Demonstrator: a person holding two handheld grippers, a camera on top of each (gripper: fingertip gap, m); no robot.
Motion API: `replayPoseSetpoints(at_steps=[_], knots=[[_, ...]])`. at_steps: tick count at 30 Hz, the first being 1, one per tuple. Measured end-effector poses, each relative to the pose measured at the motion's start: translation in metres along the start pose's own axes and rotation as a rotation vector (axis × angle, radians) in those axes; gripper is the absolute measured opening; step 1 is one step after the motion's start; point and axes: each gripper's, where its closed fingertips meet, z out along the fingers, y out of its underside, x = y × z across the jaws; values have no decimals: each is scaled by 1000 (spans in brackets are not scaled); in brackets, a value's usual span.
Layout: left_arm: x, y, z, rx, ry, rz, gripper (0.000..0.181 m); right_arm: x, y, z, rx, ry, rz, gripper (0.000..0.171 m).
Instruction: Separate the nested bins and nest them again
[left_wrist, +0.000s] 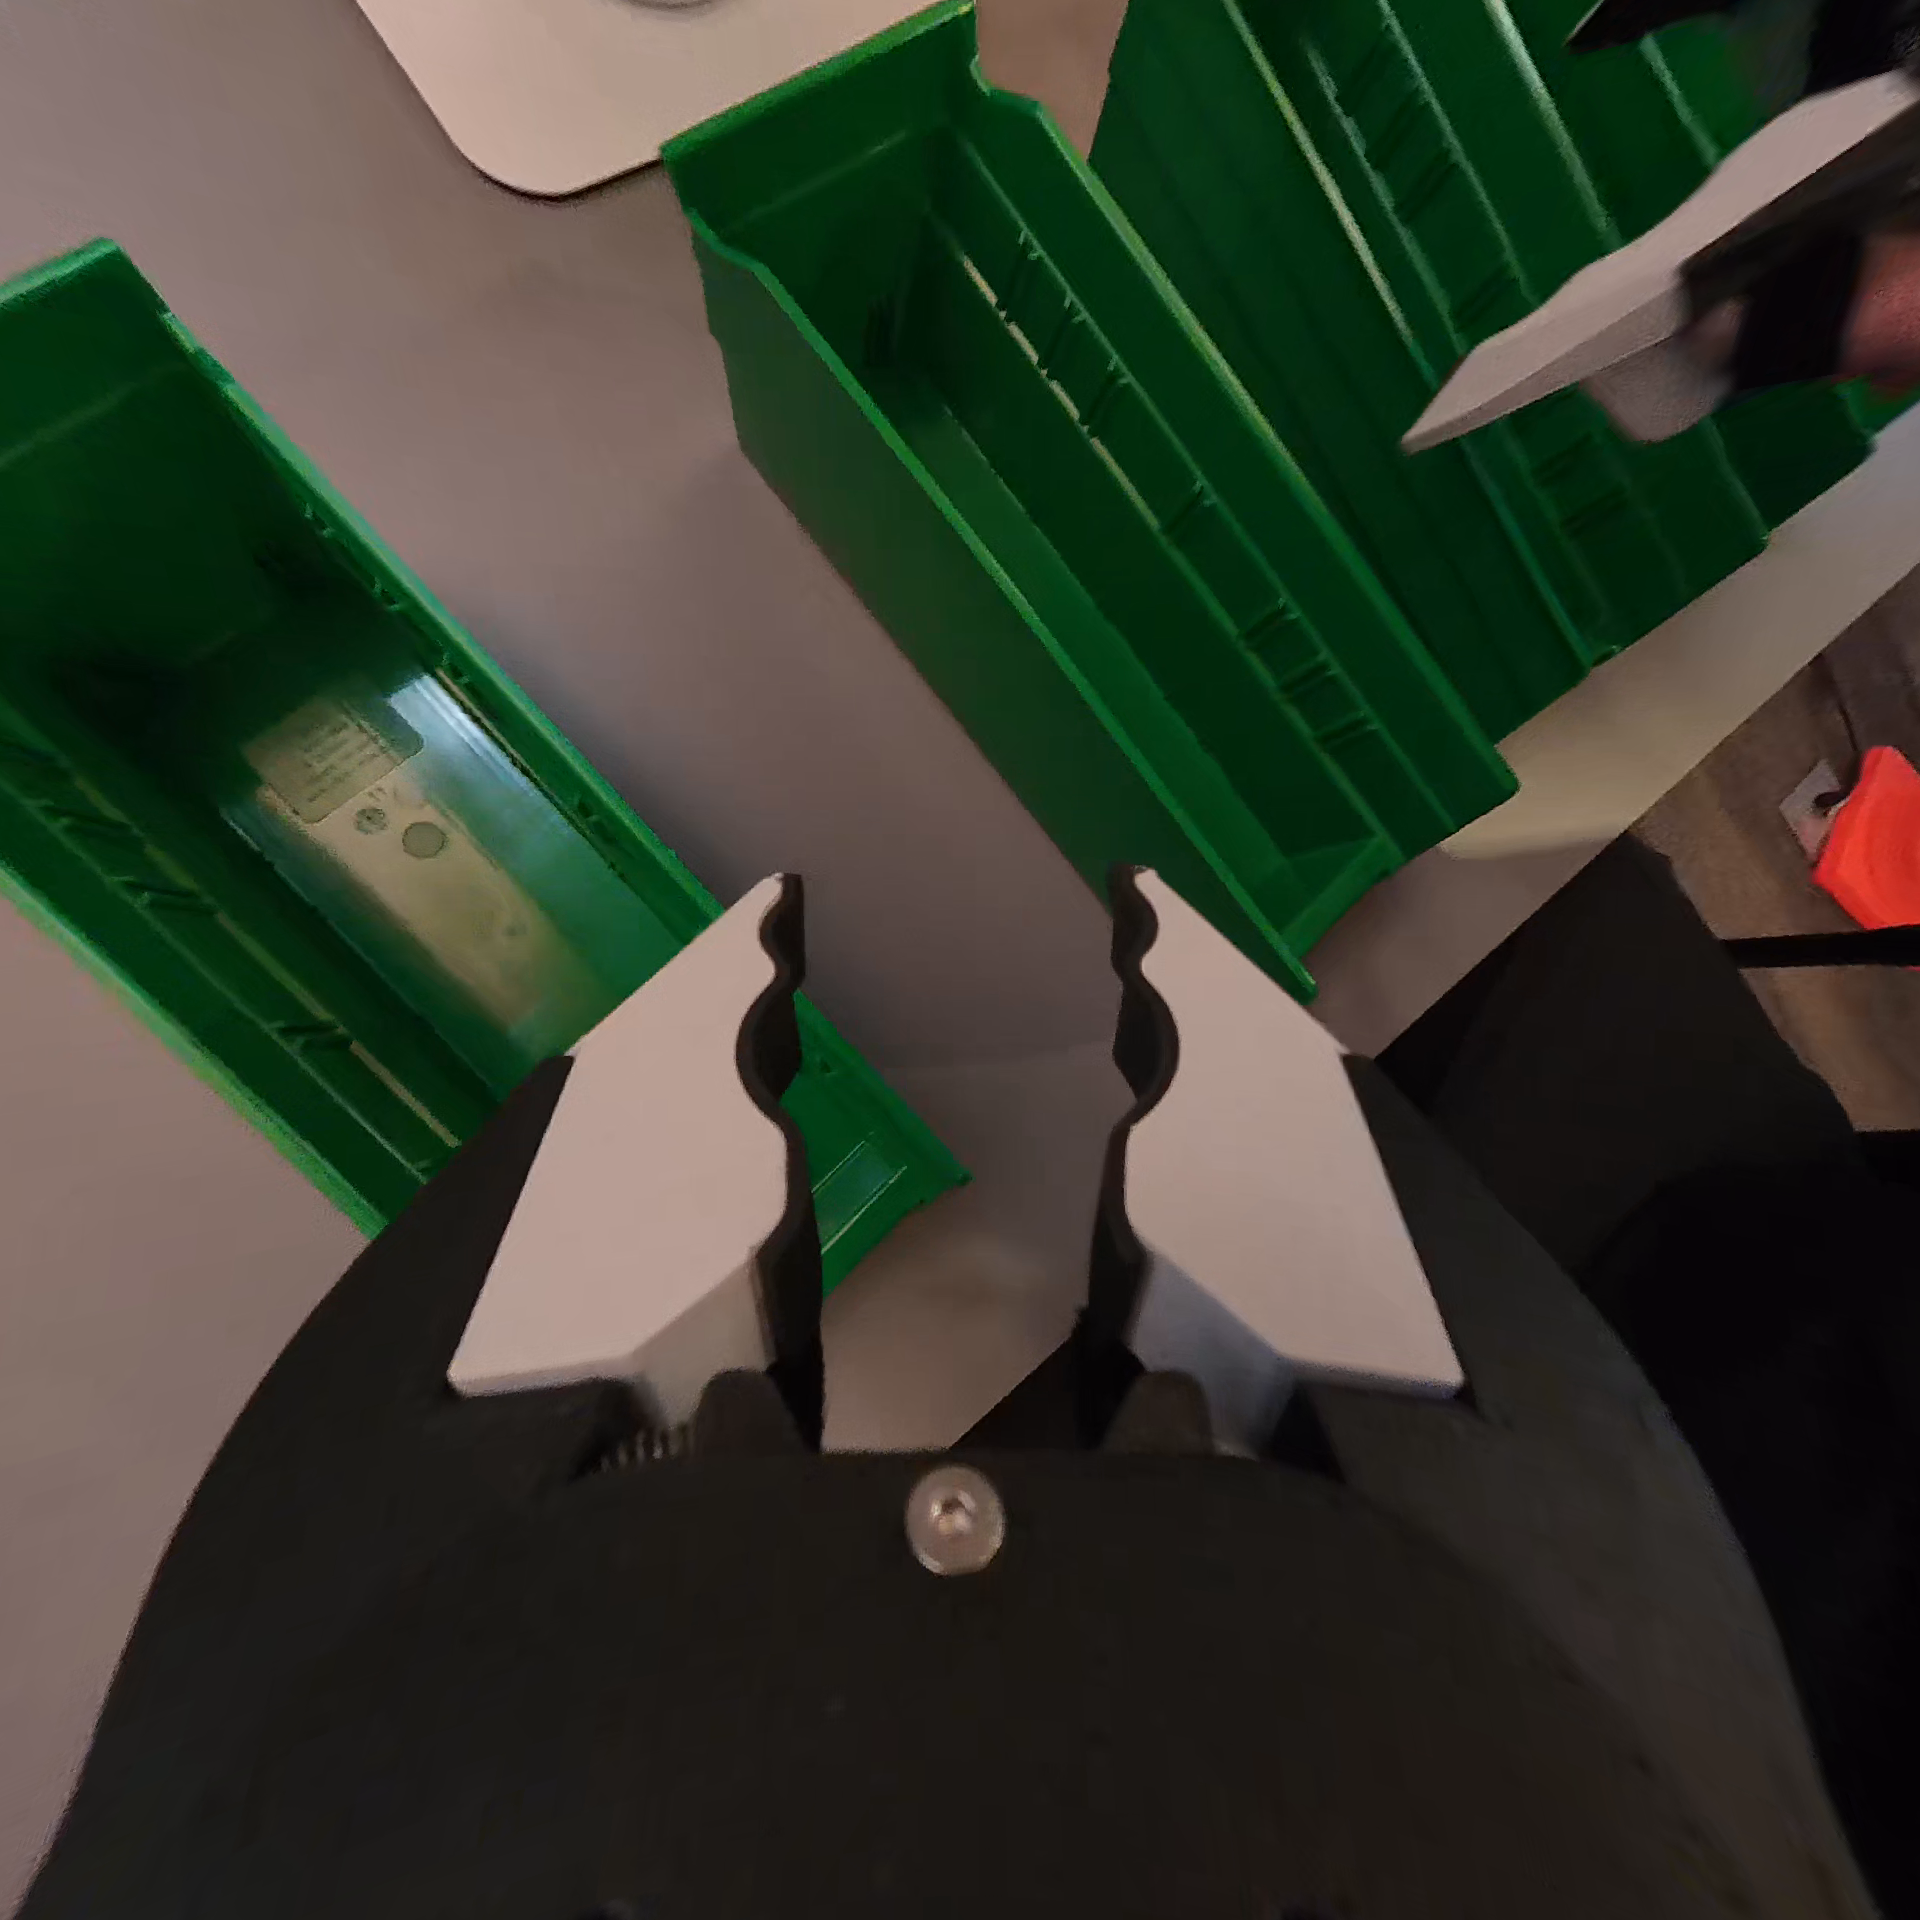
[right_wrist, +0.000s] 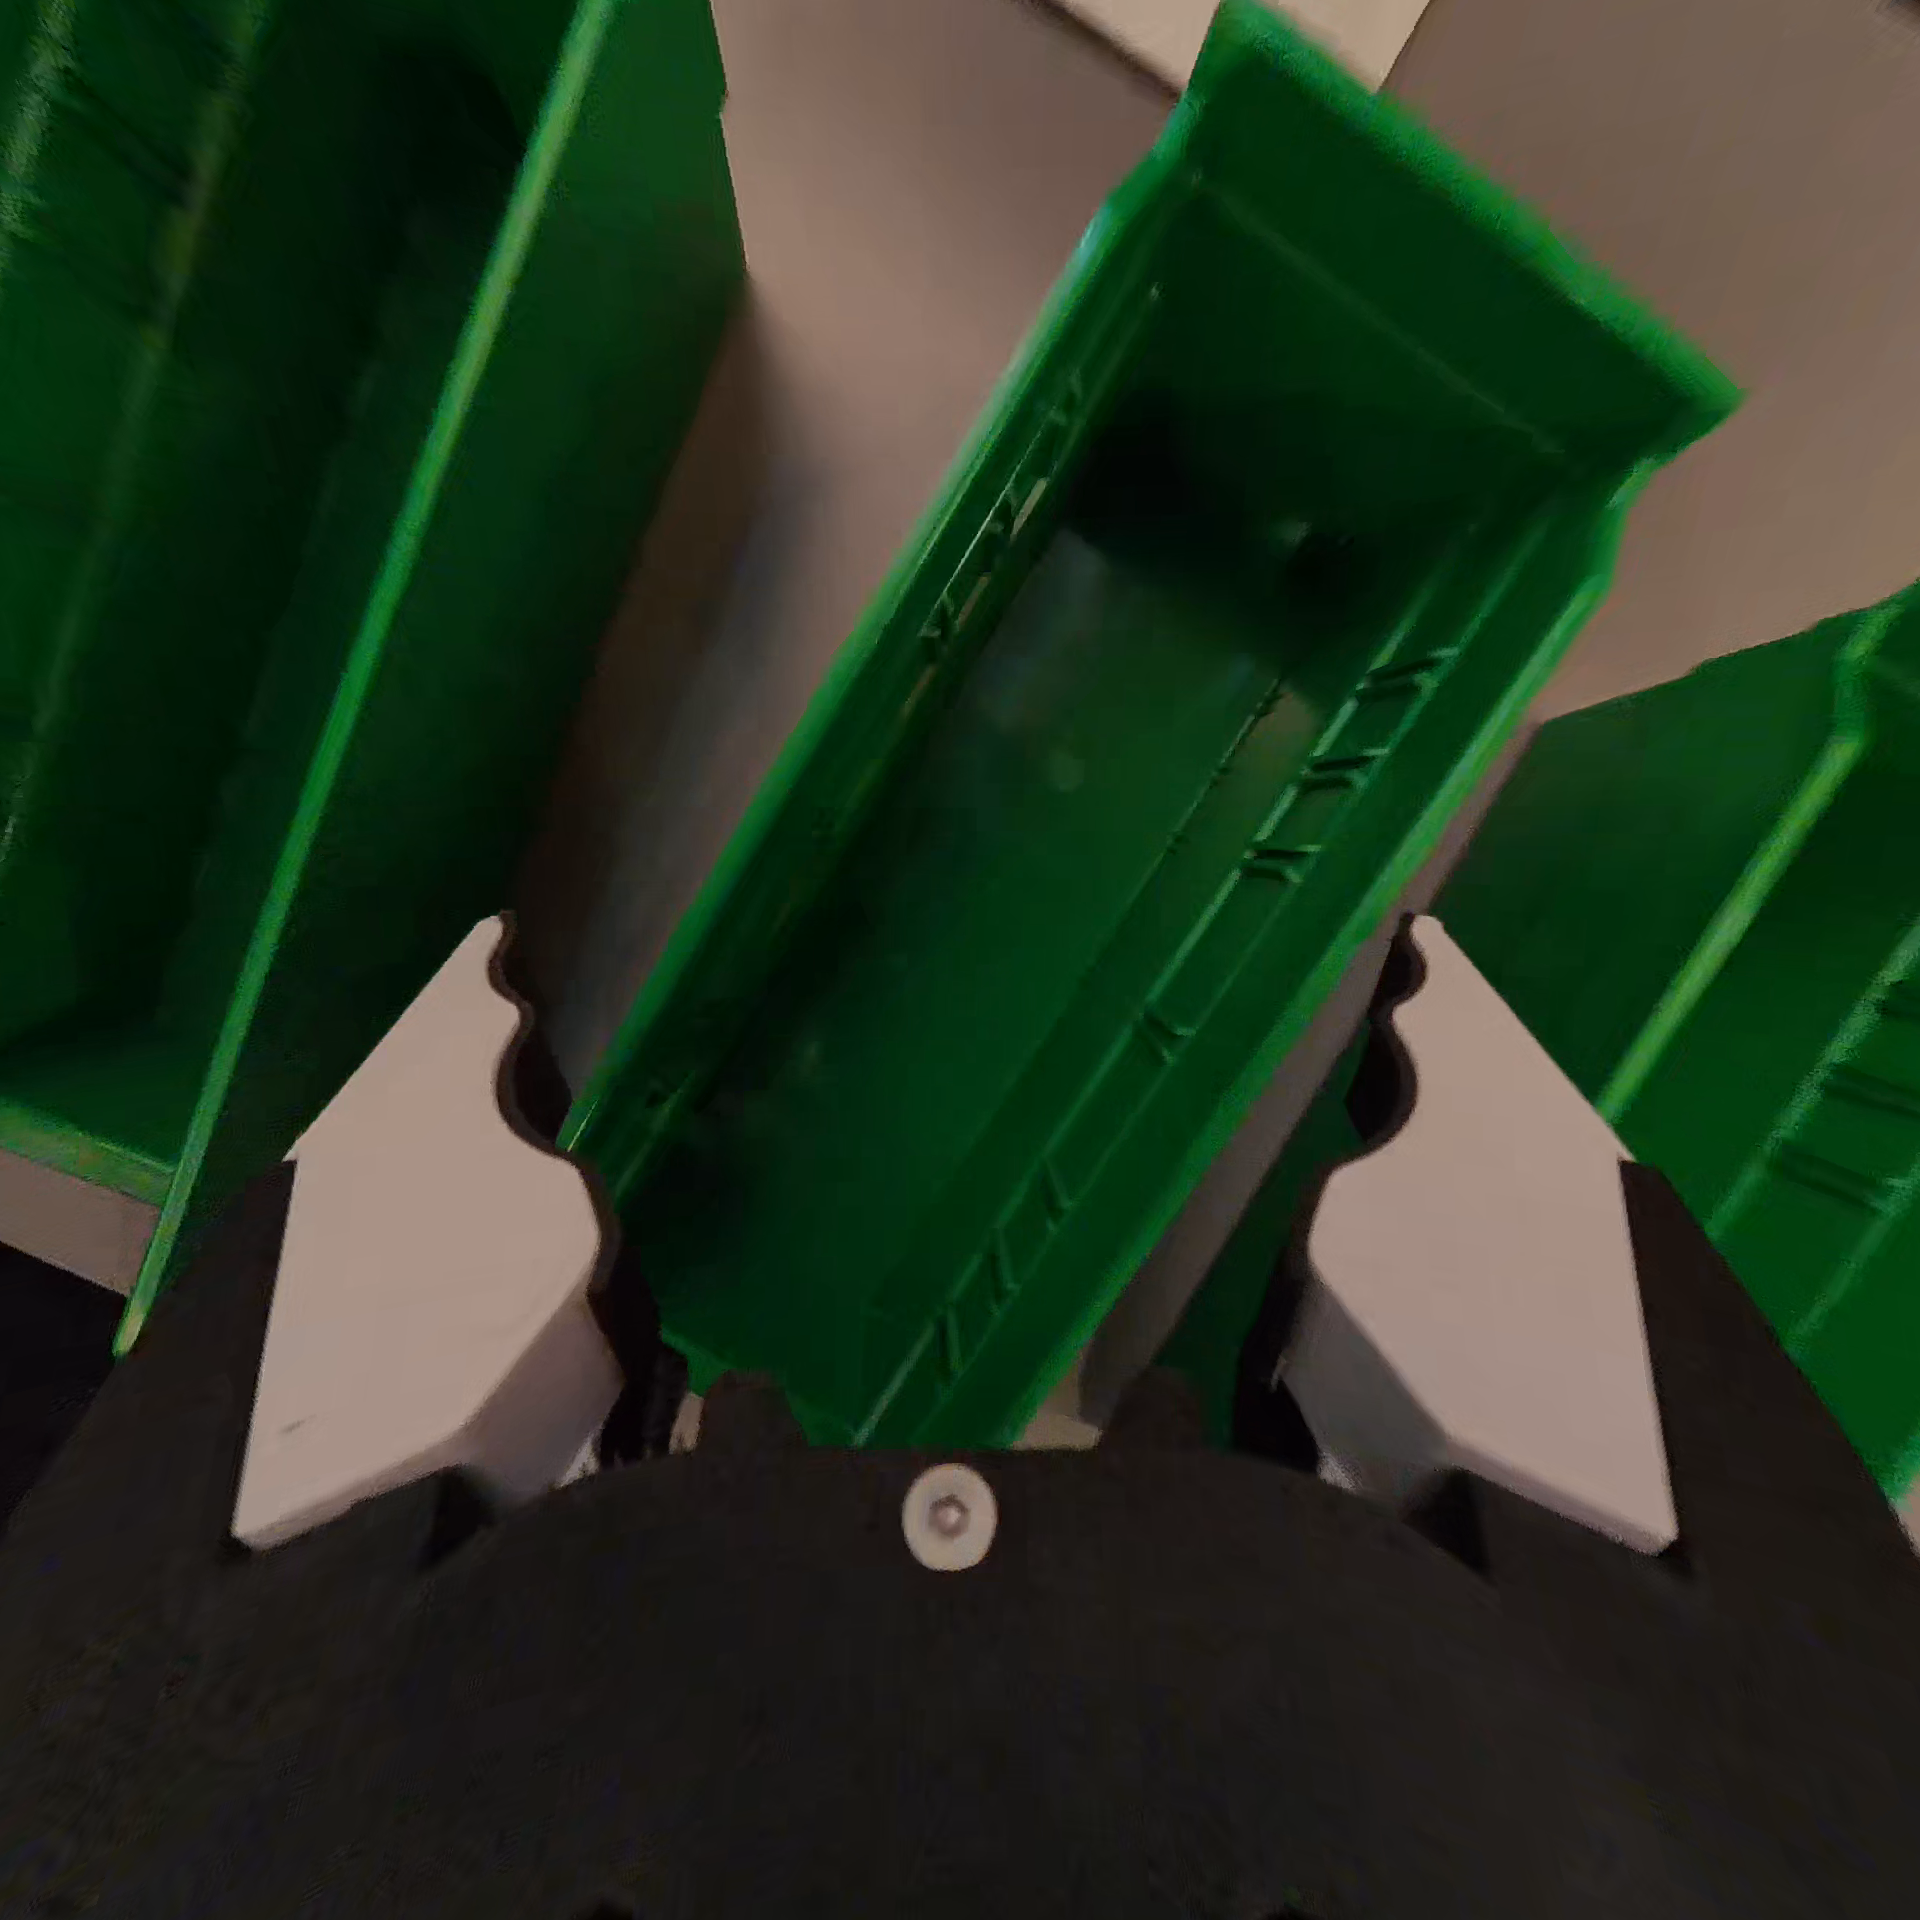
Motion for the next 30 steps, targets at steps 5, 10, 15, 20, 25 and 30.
replayPoseSetpoints(at_steps=[5, 10, 15, 20, 25, 30], knots=[[1, -7, -9, 64, 35, 20, 65, 10, 13, 25, -114, 100, -29, 156], [25, -29, -30, 224, 193, 78, 74, 19, 13, 27, -133, 94, -2, 157], [62, -65, -87, 536, 478, 93, 74, 20, 10, 28, -109, 76, 15, 154], [87, -77, -151, 799, 675, 186, 1, 12, 6, 25, -64, 27, -118, 140], [106, -80, -194, 943, 681, 291, 0, -1, 10, 25, -83, -28, -249, 150], [141, -74, -200, 948, 630, 473, 0, -9, 31, 31, -225, -56, -55, 157]])
